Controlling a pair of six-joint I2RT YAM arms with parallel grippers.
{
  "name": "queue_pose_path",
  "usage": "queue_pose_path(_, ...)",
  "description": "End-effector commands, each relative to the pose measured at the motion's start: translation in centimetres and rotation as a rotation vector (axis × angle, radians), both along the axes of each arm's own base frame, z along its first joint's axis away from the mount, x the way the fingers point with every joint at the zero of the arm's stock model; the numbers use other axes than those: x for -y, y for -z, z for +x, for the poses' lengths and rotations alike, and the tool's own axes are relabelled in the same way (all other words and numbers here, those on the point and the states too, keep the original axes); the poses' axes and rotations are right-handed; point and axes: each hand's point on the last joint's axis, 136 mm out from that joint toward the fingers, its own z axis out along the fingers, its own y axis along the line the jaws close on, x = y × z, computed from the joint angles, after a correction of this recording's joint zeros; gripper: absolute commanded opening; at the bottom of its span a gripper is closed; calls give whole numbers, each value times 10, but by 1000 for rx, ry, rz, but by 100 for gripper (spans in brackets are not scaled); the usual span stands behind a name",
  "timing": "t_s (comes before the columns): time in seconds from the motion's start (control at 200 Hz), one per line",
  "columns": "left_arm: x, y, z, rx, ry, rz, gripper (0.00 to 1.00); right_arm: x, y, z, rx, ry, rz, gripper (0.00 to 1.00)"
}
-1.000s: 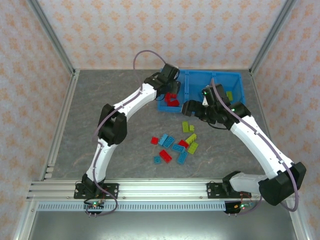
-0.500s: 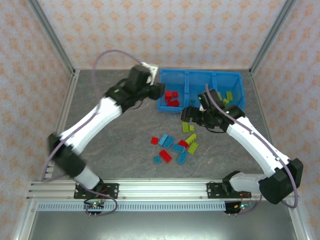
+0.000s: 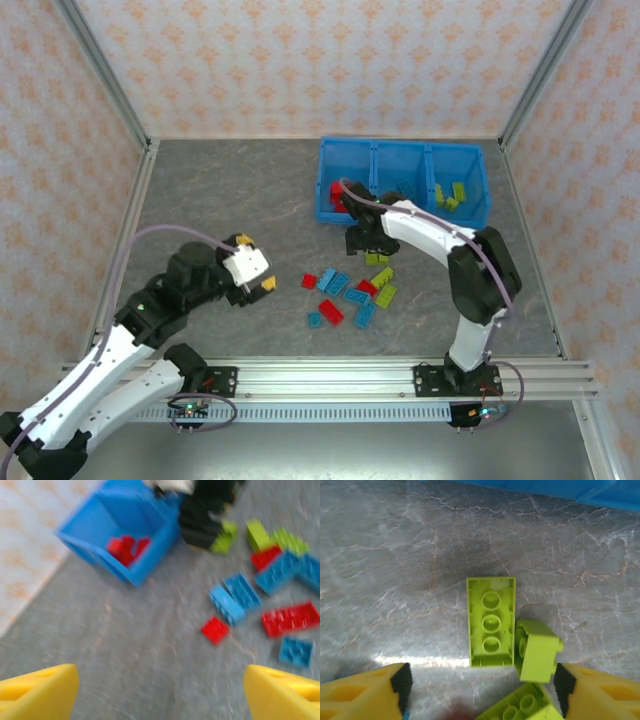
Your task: Sort the legos into containers by color
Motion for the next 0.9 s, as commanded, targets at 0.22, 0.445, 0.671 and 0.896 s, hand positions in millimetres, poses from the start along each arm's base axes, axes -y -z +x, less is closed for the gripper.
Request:
queue_pose_path(0.22, 27, 10, -4, -25, 164, 16, 100, 1, 30, 17, -21, -72, -108, 66)
queue_pose_path(0.445, 28, 15, -4, -29, 162, -4, 100, -3, 51, 12, -68, -63, -90, 55)
queue_pose_path(0.671, 28, 18, -2, -34, 155, 0, 100, -3, 58, 5, -89, -53, -80, 42)
queue_pose_path(0.896, 26, 20, -3, -16, 162, 15, 100, -10, 7, 10, 35, -9, 38, 28)
